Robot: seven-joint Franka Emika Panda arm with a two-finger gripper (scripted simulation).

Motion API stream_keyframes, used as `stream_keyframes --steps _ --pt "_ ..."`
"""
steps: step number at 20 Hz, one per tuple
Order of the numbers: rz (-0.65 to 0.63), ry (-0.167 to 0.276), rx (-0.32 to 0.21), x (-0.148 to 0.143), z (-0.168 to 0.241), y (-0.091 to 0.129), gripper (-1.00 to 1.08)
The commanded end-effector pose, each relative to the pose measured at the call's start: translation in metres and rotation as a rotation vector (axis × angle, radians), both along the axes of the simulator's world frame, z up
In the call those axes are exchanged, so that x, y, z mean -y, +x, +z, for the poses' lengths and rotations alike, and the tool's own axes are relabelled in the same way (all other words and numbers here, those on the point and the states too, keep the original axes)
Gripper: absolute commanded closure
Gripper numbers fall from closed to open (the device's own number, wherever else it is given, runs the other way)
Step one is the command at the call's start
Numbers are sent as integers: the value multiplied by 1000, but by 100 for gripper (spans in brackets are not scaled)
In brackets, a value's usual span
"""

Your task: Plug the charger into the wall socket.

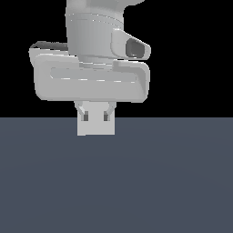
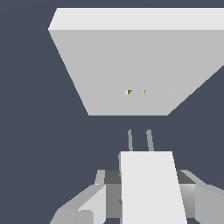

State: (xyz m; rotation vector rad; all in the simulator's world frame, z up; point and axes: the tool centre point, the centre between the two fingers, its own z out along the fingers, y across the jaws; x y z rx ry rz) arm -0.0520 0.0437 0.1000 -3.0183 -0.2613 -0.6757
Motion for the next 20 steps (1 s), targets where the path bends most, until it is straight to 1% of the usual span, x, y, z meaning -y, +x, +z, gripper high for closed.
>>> stream_keyframes --steps 1,5,9,20 --pt "-1 0 0 0 0 0 108" --pt "-1 0 0 0 0 1 108" --pt "-1 1 0 -1 0 7 108" --pt "-1 1 0 -8 0 45 108"
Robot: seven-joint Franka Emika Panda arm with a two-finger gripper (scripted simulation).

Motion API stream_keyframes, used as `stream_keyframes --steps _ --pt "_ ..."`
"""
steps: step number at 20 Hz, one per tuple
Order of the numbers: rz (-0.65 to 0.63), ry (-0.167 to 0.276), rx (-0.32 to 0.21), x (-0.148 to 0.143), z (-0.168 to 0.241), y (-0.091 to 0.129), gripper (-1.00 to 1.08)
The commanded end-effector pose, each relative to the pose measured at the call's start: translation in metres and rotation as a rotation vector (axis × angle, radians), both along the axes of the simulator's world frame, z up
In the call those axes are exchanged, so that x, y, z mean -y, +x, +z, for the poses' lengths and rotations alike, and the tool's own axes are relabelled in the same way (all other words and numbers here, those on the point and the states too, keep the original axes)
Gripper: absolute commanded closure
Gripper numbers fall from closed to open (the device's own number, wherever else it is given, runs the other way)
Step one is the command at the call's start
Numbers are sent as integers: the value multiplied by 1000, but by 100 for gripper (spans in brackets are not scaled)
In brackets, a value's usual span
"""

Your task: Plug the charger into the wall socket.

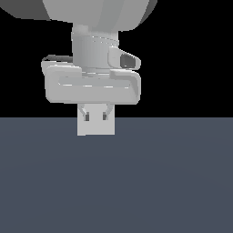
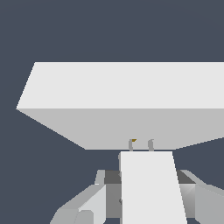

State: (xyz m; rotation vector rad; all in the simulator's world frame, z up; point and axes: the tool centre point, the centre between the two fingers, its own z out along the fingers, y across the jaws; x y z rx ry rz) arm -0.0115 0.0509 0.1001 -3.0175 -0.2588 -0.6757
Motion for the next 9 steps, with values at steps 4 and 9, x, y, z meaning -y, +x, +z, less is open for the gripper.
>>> stream_keyframes --steps 4,9 --pt "0 0 0 -1 0 10 108" --pt "0 -1 0 -1 0 9 108"
